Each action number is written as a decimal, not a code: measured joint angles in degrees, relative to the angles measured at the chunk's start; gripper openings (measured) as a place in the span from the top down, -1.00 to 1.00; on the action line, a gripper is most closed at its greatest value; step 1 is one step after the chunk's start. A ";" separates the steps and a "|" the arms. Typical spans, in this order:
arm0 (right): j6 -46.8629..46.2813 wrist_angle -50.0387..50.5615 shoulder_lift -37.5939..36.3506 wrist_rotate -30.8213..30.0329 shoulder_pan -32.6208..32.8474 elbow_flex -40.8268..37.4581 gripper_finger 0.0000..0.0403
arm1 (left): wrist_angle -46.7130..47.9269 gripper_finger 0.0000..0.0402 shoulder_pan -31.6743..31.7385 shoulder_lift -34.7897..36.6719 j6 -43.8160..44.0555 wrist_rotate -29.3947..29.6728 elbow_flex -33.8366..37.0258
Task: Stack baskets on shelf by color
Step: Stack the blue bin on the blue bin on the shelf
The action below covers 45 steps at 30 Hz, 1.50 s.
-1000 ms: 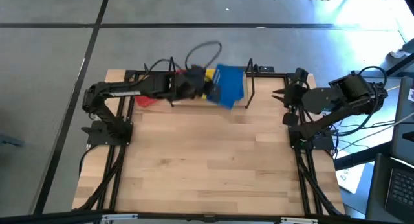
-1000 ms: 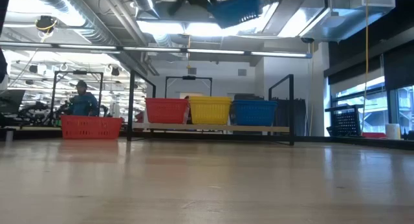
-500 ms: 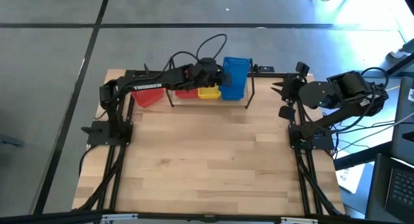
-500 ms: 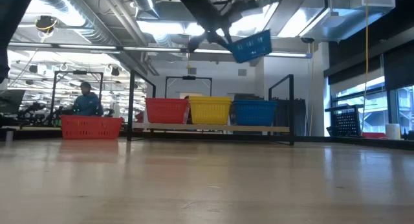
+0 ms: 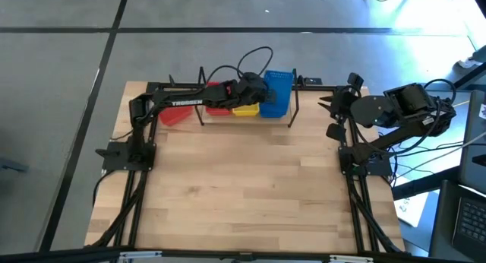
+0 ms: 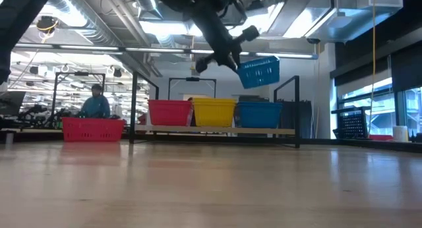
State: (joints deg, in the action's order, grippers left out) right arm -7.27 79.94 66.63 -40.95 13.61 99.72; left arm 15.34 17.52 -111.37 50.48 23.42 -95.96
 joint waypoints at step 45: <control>1.76 0.09 -0.04 -2.21 0.00 0.00 0.70 | 1.80 0.74 1.14 -3.71 -1.05 1.08 0.00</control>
State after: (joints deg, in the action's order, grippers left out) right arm -5.52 80.03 66.59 -43.15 13.61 99.72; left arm 17.13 18.65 -115.09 49.43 24.50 -95.96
